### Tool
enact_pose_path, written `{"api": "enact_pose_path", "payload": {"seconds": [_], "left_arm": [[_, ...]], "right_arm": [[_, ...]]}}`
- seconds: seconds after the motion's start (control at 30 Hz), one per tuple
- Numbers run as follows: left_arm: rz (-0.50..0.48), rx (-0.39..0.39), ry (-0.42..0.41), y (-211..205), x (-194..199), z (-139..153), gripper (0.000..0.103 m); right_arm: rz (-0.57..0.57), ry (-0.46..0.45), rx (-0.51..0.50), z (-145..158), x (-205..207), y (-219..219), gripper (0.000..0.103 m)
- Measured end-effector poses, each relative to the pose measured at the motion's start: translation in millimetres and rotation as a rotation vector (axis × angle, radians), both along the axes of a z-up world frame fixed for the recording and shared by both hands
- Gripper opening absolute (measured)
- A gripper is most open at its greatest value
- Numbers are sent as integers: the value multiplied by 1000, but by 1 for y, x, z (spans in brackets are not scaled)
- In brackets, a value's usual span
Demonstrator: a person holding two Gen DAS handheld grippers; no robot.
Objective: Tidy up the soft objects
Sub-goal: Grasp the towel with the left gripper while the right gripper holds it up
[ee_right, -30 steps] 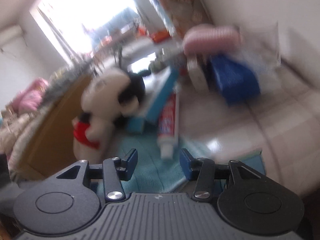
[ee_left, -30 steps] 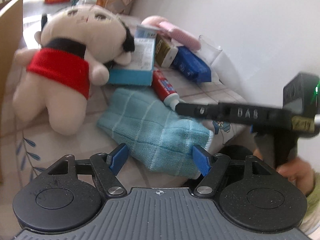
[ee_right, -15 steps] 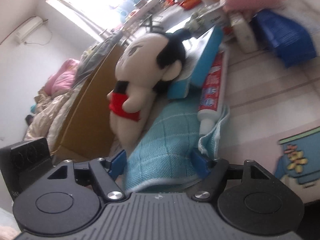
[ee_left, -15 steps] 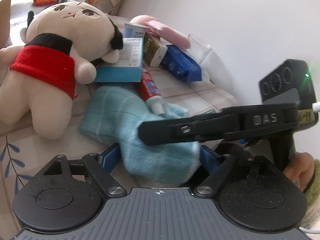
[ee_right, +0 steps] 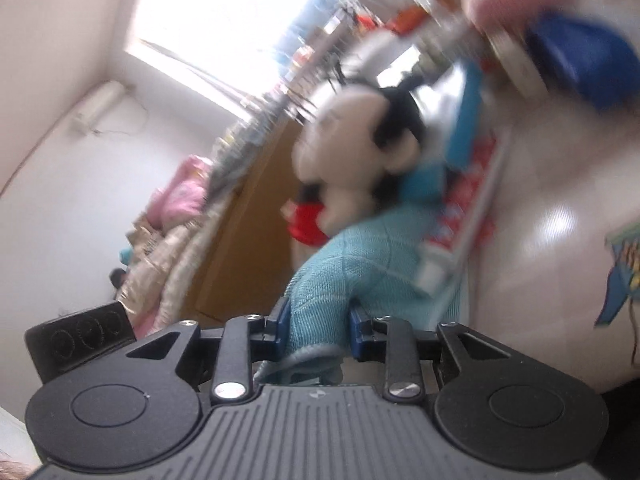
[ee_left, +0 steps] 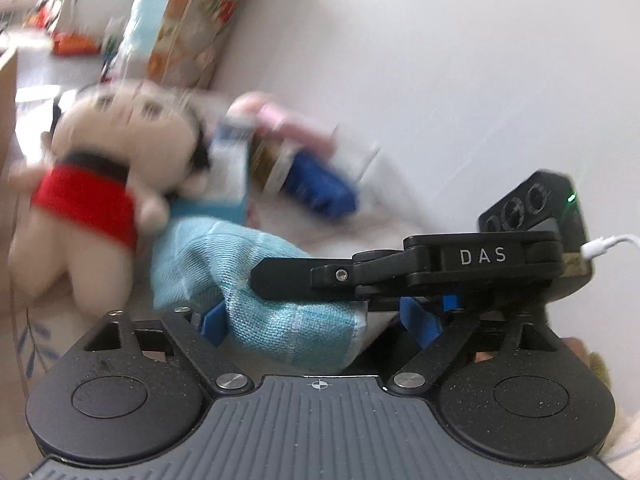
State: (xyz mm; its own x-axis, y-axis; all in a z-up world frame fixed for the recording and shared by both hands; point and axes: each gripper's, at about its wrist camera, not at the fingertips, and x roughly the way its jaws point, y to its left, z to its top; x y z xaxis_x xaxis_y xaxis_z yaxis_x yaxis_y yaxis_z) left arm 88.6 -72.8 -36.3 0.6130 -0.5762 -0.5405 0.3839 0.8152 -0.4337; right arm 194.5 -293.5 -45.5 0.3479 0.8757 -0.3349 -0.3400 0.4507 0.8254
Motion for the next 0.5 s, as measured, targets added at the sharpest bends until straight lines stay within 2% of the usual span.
{"api": "enact_pose_path", "payload": {"seconds": [0.07,0.13,0.2,0.27,0.33,0.4,0.5], "left_arm": [[-3,-15,-60,-1,-6,15,91],[-2,4,-110,-4,-11,27,92],[3,31,-126,-8,-14,31,92],[3,47,-117,-12,-13,28,92],[-6,41,-70,-14,-7,17,92],[-15,37,-21,-14,-2,4,92],[-19,57,29,-14,3,-11,92]], "right_arm": [[-5,-22,78,8,1,-8,31],[-1,-11,173,8,5,-14,31],[3,2,239,2,6,-15,31],[-6,24,262,-7,8,-17,30],[-31,51,244,-18,10,-18,28],[-64,68,186,-27,11,-22,26],[-105,30,61,-27,10,-29,22]]}}
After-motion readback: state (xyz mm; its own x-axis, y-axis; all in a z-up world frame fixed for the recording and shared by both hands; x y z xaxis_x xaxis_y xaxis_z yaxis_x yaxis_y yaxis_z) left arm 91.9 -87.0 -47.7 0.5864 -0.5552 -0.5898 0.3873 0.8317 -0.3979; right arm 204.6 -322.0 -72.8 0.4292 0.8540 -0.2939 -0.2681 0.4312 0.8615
